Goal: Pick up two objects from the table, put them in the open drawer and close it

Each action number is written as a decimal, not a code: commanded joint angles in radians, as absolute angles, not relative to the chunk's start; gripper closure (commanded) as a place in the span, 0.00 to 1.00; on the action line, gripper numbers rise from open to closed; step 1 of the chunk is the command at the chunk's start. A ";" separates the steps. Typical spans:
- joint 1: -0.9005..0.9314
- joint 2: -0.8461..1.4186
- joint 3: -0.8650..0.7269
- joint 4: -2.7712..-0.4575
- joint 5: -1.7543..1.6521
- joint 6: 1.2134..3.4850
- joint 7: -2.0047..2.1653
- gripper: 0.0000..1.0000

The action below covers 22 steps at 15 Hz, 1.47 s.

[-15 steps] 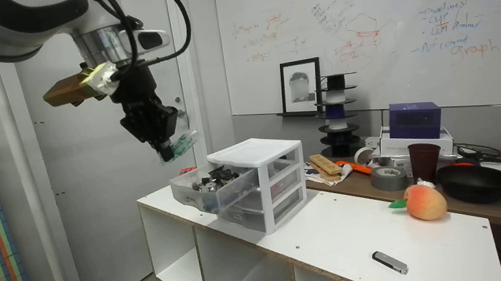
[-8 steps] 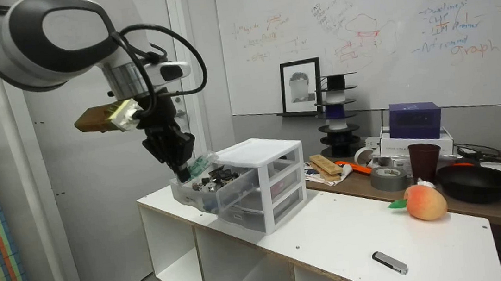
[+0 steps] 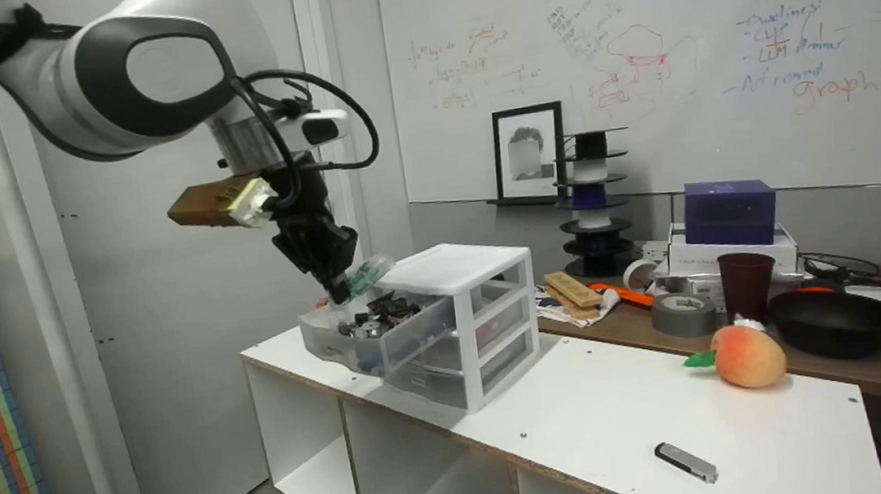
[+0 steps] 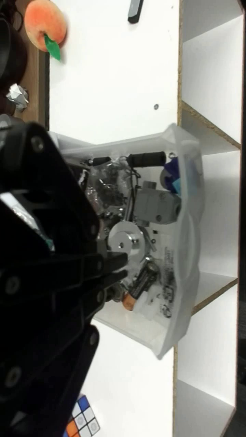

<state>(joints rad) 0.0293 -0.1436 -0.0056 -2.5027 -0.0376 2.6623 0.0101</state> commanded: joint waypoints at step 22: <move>0.016 -0.114 0.004 -2.463 -0.025 2.687 0.017 0.29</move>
<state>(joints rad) 0.0232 -0.0595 -0.0018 -2.4939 -0.0108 2.6902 0.0077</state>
